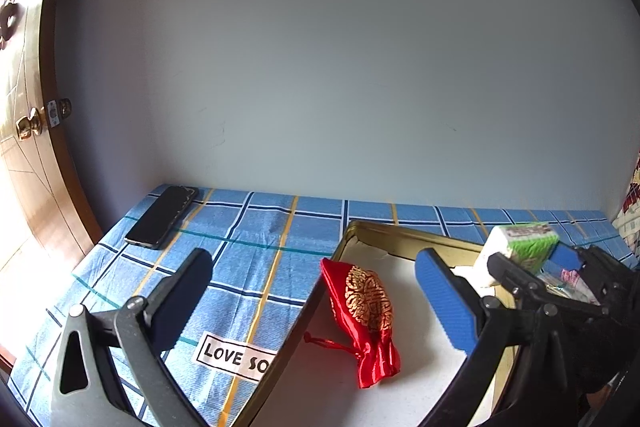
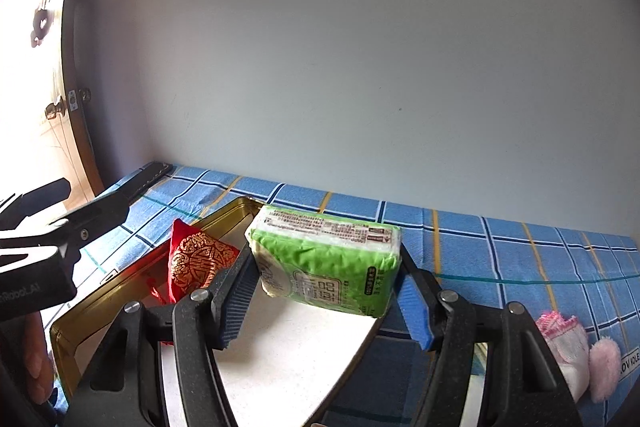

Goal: Organize soft objects
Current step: 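Carry the green tissue pack into the tray and open the right gripper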

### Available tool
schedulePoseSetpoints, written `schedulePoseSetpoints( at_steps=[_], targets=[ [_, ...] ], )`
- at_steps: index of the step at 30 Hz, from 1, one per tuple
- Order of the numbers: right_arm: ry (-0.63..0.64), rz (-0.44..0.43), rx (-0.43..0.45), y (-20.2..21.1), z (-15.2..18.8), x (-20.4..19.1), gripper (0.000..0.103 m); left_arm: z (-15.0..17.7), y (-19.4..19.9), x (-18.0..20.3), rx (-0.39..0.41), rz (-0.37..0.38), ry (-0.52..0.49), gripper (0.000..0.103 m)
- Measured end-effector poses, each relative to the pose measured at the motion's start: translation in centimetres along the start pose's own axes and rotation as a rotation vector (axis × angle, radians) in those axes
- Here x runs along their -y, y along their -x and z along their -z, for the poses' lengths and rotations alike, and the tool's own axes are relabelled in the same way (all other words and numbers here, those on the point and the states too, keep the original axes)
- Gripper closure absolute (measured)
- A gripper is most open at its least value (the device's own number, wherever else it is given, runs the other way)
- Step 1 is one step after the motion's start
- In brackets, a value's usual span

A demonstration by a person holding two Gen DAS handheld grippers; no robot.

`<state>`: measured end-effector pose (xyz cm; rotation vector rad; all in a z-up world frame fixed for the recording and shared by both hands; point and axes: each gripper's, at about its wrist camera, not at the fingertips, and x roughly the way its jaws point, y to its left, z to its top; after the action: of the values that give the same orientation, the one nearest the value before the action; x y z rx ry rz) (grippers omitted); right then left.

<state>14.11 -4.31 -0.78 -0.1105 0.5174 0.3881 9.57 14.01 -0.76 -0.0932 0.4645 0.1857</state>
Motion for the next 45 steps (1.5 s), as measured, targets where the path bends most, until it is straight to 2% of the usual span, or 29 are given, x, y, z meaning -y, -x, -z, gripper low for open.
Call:
schedulePoseSetpoints(
  at_steps=[8, 15, 25, 29, 35, 45],
  targets=[
    [-0.024, -0.045, -0.069, -2.6, -0.3, 0.2, 0.036, 0.2, -0.4, 0.1, -0.021, -0.001, -0.008, 0.000],
    [0.005, -0.052, -0.117, -4.6, -0.5, -0.9, 0.036, 0.1, -0.5, -0.5, -0.033, -0.004, 0.016, 0.000],
    [0.038, -0.065, -0.159, -6.1, -0.5, -1.2, 0.036, 0.2, -0.8, -0.6, -0.050, -0.008, 0.020, 0.000],
    [0.029, -0.076, -0.183, -6.4, -0.5, -1.0, 0.033, 0.3, -1.0, -0.7, -0.056, -0.012, 0.020, 0.000],
    [0.039, -0.047, -0.162, -5.8, -0.6, -1.0, 0.017, 0.3, -1.0, -0.9, -0.054, -0.016, 0.027, 0.000],
    [0.027, -0.007, -0.118, -2.9, -1.3, -0.6, 0.016, 0.3, -1.3, -1.4, -0.061, -0.017, 0.045, 0.000]
  ],
)
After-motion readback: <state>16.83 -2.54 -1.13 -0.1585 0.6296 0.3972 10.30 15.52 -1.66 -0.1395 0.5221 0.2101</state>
